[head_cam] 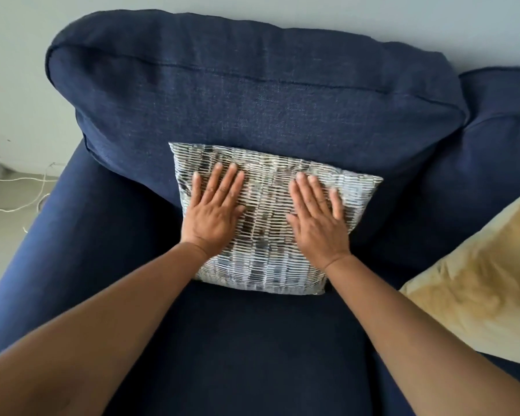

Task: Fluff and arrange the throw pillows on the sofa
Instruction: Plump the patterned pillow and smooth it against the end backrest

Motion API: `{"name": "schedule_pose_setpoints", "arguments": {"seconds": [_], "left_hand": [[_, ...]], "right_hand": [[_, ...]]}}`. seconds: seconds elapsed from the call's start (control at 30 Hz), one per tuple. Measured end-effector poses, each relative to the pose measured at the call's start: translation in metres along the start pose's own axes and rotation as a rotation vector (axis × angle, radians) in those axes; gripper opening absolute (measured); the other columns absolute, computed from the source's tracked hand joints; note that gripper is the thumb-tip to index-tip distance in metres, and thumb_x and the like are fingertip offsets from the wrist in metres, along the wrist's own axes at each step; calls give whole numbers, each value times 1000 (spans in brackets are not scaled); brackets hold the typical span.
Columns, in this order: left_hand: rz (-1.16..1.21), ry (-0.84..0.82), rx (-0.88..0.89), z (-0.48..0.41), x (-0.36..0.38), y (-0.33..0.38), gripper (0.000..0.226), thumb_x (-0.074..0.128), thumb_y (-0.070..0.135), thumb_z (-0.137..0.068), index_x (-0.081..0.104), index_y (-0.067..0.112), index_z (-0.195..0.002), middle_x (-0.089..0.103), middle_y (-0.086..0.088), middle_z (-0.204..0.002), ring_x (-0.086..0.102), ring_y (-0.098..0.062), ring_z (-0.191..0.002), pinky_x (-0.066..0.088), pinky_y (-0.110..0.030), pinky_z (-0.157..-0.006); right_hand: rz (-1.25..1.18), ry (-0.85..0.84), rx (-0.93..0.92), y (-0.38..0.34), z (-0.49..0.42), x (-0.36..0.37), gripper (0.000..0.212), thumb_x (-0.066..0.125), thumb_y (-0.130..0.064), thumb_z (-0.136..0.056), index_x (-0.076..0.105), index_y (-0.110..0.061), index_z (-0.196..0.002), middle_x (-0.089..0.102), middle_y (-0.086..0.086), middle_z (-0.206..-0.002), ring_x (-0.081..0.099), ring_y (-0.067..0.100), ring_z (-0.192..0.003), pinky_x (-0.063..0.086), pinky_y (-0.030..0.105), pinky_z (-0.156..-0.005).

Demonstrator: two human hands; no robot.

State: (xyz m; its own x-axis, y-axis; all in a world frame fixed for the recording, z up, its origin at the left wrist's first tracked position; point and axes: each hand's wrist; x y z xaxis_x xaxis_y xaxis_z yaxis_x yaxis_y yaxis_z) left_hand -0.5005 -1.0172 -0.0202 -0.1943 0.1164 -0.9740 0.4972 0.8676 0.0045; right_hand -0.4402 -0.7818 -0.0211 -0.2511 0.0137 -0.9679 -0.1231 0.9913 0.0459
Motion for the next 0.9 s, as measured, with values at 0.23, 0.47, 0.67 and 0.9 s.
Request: {"name": "schedule_pose_setpoints", "arguments": {"seconds": [0.23, 0.47, 0.67, 0.9], "left_hand": [[110, 151, -183, -4, -19, -17, 58, 23, 37, -107, 16, 13, -160, 6, -8, -167, -3, -31, -154, -9, -54, -121], [32, 3, -49, -30, -19, 13, 63, 15, 45, -106, 13, 14, -160, 7, -5, -168, -3, -28, -154, -7, -53, -122], [-39, 2, -134, -36, -33, -32, 61, 20, 47, -105, 25, 16, -157, 26, -8, -163, 6, -29, -153, -11, -56, -120], [172, 194, -225, -37, -50, -43, 21, 54, 28, -101, 71, 15, -104, 60, -9, -101, 46, -32, -111, 16, -58, -116]], "right_hand": [[-25, 51, 332, 32, -3, -17, 65, 17, -47, -104, 4, -12, -158, 1, 4, -167, -2, 20, -153, -4, 49, -122], [23, 7, -46, -10, -20, -12, 64, 26, -43, -105, 6, -14, -158, 1, 2, -167, -2, 18, -153, -2, 47, -122], [45, -17, 345, 42, -12, -14, 68, 19, -51, -103, 4, -13, -158, 0, 4, -167, -1, 22, -153, -10, 47, -118], [-34, 324, 359, 52, -17, -31, 21, 52, -30, -92, 67, -19, -100, 58, 7, -93, 38, 24, -96, 26, 44, -89]]}}
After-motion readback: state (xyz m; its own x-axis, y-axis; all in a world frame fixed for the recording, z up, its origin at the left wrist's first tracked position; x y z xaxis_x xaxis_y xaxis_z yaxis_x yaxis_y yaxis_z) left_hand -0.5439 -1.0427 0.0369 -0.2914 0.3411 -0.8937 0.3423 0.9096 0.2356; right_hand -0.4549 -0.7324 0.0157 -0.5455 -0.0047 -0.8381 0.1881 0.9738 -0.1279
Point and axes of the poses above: each hand's wrist, its own z-axis away from the middle knuckle, its own x-axis out of the palm, y = z × x
